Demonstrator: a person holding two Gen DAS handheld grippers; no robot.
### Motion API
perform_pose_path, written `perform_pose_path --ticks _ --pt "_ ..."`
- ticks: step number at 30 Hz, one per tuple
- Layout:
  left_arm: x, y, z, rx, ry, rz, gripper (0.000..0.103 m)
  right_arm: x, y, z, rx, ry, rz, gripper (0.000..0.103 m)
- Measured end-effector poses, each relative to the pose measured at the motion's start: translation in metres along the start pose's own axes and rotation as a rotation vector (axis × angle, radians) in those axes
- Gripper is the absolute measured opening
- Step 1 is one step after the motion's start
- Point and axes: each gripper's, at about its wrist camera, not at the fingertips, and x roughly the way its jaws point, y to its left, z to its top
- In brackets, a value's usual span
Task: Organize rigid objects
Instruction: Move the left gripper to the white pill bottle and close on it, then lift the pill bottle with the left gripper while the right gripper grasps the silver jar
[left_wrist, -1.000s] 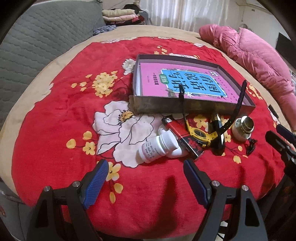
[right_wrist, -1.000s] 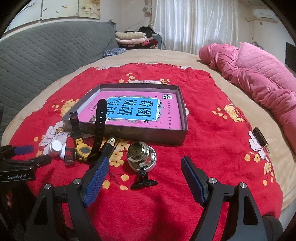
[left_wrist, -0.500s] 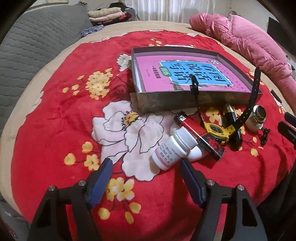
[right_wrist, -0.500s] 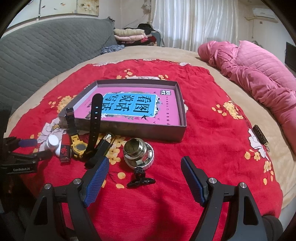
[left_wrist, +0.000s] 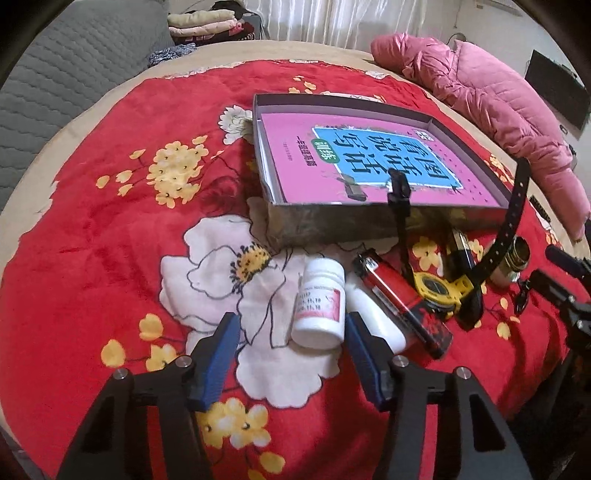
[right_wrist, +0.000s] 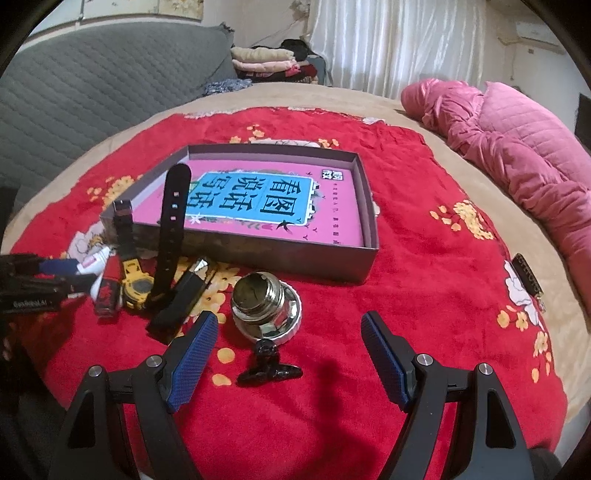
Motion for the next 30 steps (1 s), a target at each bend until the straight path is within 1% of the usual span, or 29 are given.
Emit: perform_pose_path --ticks 6,8,11,14,16,18,21,25,27,29,30 --pt "0.004 0.007 0.006 -0.05 -0.007 -0.04 0.058 0.01 0.014 0.001 -0.1 -0.013 -0.033 0.081" --pt "0.006 0.008 0.008 -0.064 -0.008 -0.047 0.057 0.011 0.016 0.002 -0.112 -0.018 -0.031 0.081" --pt "0.01 0.008 0.011 -0.067 0.002 -0.049 0.052 0.013 0.013 0.003 -0.093 -0.016 -0.023 0.081" --pt "0.017 0.001 0.014 -0.025 0.027 -0.01 0.049 0.011 0.005 0.004 -0.055 -0.016 -0.022 0.081" --pt "0.021 -0.006 0.016 0.018 0.038 0.038 0.044 0.01 0.0 0.005 -0.037 -0.021 -0.024 0.081" --pt "0.023 -0.01 0.017 0.033 0.042 0.062 0.042 0.009 -0.004 0.006 -0.019 -0.024 -0.014 0.081" --pt "0.025 -0.008 0.017 0.017 0.037 0.064 0.039 0.01 -0.006 0.006 -0.01 -0.023 0.001 0.081" --pt "0.026 -0.011 0.017 0.023 0.025 0.095 0.03 0.014 0.002 0.004 -0.057 -0.018 -0.01 0.08" --pt "0.026 -0.012 0.016 0.017 0.014 0.106 0.03 0.014 0.006 0.005 -0.078 -0.026 -0.007 0.08" --pt "0.025 -0.012 0.014 -0.004 0.009 0.099 0.029 0.016 0.01 0.005 -0.096 -0.03 -0.004 0.079" --pt "0.024 -0.01 0.014 -0.014 0.006 0.093 0.028 0.017 0.012 0.005 -0.109 -0.029 -0.009 0.074"
